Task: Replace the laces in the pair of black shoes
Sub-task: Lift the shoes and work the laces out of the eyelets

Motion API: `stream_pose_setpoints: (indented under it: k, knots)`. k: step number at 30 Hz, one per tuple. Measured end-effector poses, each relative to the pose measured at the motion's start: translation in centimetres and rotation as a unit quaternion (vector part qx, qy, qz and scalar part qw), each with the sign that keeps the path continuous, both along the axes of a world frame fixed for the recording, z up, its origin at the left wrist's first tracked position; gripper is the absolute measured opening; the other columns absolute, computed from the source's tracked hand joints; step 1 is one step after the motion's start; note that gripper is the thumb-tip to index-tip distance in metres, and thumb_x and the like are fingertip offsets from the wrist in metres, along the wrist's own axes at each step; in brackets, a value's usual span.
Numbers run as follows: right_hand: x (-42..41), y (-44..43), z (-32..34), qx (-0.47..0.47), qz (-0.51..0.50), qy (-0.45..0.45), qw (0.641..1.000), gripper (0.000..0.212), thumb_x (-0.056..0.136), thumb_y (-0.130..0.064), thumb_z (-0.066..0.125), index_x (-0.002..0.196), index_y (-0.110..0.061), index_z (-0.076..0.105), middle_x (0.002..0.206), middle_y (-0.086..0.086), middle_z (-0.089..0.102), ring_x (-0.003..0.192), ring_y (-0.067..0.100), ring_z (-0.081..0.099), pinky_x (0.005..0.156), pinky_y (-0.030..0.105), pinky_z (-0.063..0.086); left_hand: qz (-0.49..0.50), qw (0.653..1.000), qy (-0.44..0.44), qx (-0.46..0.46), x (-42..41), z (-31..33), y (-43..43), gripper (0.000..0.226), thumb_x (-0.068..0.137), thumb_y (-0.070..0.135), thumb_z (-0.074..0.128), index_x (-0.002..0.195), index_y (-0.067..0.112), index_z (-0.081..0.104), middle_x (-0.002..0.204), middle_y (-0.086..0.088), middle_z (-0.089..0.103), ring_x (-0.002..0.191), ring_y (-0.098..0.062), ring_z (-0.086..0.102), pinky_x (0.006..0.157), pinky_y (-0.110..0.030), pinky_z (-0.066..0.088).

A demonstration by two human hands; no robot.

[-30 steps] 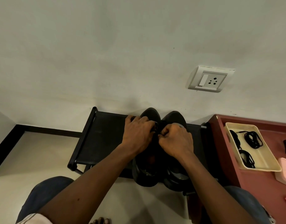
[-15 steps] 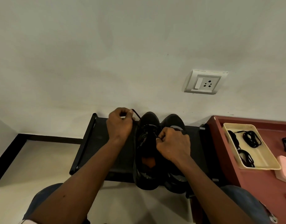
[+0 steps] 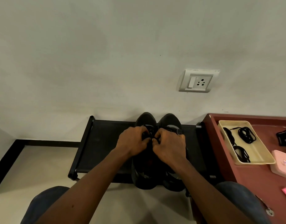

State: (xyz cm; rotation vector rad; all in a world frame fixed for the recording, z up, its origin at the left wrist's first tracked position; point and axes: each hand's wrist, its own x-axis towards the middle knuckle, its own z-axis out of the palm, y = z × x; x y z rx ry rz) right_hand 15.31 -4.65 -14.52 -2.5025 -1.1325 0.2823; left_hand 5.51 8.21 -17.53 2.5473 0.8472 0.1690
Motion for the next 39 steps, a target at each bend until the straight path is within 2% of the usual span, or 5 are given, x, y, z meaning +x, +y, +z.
stream_pose_setpoints:
  k: [13, 20, 25, 30, 39]
  knots:
    - [0.1, 0.2, 0.1, -0.019, 0.001, -0.013, 1.0, 0.012, 0.097, -0.037, 0.057, 0.09, -0.028, 0.055, 0.071, -0.011, 0.054, 0.076, 0.015, 0.051, 0.103, 0.044, 0.035, 0.13, 0.966, -0.18, -0.136, -0.6, 1.6, 0.3, 0.015, 0.092, 0.033, 0.072, 0.077, 0.033, 0.074, 0.061, 0.016, 0.066, 0.061, -0.004, 0.064, 0.061, -0.025, 0.048]
    - [0.1, 0.1, -0.2, -0.016, 0.001, -0.017, 1.0, 0.012, 0.099, -0.036, 0.059, 0.092, -0.028, 0.054, 0.074, -0.012, 0.051, 0.078, 0.016, 0.049, 0.104, 0.044, 0.035, 0.202, 0.828, -0.428, -0.301, -1.5, 3.6, 1.7, 0.022, 0.093, 0.011, 0.074, 0.076, 0.023, 0.08, 0.079, -0.002, 0.077, 0.079, -0.009, 0.071, 0.073, -0.018, 0.055]
    - [-0.3, 0.0, -0.2, -0.006, 0.002, -0.038, 0.999, 0.013, 0.098, -0.044, 0.06, 0.096, -0.031, 0.063, 0.084, -0.011, 0.063, 0.096, 0.016, 0.057, 0.11, 0.046, 0.033, 0.256, 0.774, -0.464, -0.347, -1.5, 4.0, 1.8, 0.016, 0.095, 0.011, 0.071, 0.082, 0.018, 0.077, 0.076, 0.012, 0.072, 0.08, 0.002, 0.064, 0.073, -0.014, 0.049]
    - [-0.3, 0.2, -0.2, -0.014, 0.009, -0.047, 0.999, 0.016, 0.097, -0.046, 0.061, 0.097, -0.031, 0.063, 0.078, -0.011, 0.062, 0.09, 0.015, 0.061, 0.113, 0.05, 0.032, 0.23, 0.671, -0.482, -0.514, -0.6, 4.0, 0.9, 0.026, 0.107, 0.012, 0.047, 0.085, 0.013, 0.059, 0.085, -0.005, 0.072, 0.082, -0.025, 0.07, 0.075, -0.034, 0.055]
    - [0.0, 0.4, -0.3, -0.006, 0.015, -0.032, 0.999, 0.017, 0.097, -0.036, 0.061, 0.084, -0.027, 0.054, 0.069, -0.009, 0.055, 0.074, 0.016, 0.052, 0.109, 0.046, 0.032, 0.249, 0.622, -0.581, -0.462, -0.5, 5.6, 1.2, 0.027, 0.11, 0.011, 0.041, 0.086, 0.014, 0.053, 0.071, -0.001, 0.053, 0.058, -0.013, 0.049, 0.062, -0.03, 0.056]
